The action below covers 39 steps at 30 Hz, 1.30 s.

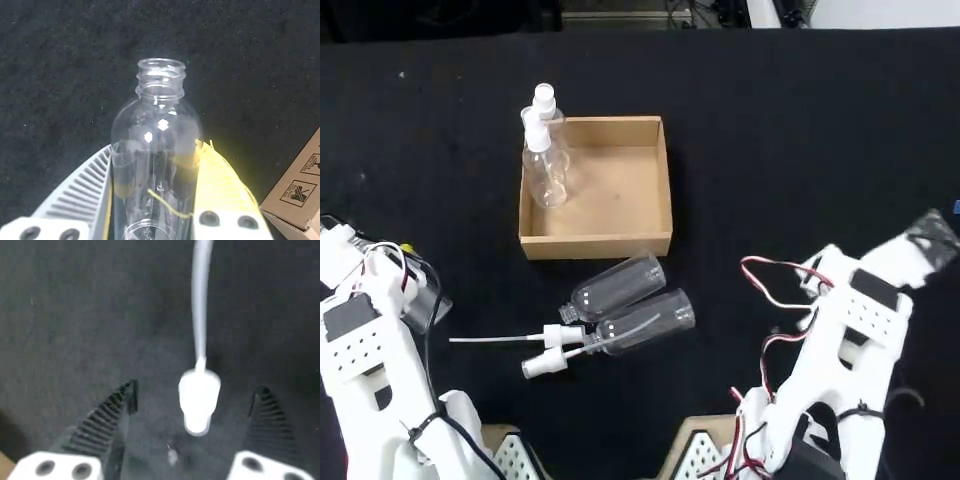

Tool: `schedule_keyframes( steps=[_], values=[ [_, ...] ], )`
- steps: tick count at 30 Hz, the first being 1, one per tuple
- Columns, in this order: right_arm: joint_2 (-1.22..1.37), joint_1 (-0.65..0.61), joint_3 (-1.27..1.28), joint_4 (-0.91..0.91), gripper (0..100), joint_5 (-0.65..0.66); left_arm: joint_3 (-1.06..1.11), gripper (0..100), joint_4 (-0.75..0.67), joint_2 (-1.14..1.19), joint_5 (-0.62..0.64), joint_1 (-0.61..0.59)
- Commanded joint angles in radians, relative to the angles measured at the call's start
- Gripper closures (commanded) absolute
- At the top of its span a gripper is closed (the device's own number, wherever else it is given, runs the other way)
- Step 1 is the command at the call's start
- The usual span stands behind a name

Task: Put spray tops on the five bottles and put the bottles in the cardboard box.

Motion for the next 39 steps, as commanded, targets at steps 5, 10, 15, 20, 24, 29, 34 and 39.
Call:
schedule_keyframes(
  steps=[5, 10, 15, 20, 24, 29, 34, 39],
  values=[
    [-0.016, 0.043, -0.283, 0.236, 76.9, 0.658, -0.013, 97, -0.021, -0.026, 0.002, 0.004],
    [-0.016, 0.183, -0.323, 0.21, 77.7, 1.079, -0.013, 97, -0.021, -0.026, 0.002, 0.004],
    [-0.016, 0.198, -0.259, 0.209, 70.7, 1.689, -0.013, 97, -0.021, -0.026, 0.002, 0.002],
    [-0.016, 0.187, -0.168, 0.201, 57.3, 2.03, -0.013, 97, -0.021, -0.026, 0.003, -0.051],
    [-0.016, 0.181, -0.111, 0.201, 55.1, 2.321, -0.013, 97, -0.021, -0.026, 0.003, -0.074],
    [-0.016, 0.18, -0.05, 0.198, 55.1, 2.516, -0.013, 97, -0.021, -0.026, 0.003, -0.085],
    [-0.016, 0.181, 0.059, 0.017, 55.1, 2.526, -0.013, 97, -0.021, -0.026, 0.003, -0.085],
    [-0.016, 0.178, 0.188, -0.193, 63.0, 2.526, -0.013, 97, -0.021, -0.026, 0.003, -0.082]
  ],
)
